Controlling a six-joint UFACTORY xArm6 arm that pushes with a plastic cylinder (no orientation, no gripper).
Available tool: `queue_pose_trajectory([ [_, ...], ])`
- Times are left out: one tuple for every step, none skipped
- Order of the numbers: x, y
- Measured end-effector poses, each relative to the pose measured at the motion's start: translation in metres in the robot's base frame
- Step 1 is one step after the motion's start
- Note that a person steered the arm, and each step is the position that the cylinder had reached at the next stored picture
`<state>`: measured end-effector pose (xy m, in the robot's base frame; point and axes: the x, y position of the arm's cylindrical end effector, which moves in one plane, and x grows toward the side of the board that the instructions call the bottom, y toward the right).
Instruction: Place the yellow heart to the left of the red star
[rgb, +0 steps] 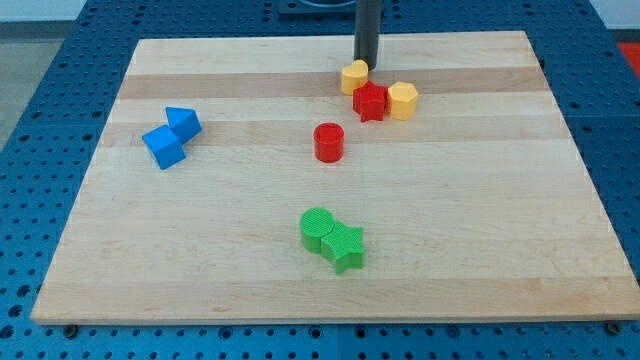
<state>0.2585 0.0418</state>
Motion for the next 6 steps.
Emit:
queue_pose_trajectory([
  [-0.001, -0.001],
  [-0.014, 0.008],
  [-0.014, 0.022],
  [-0.002, 0.022],
  [0.003, 0.02],
  [0.003, 0.005],
])
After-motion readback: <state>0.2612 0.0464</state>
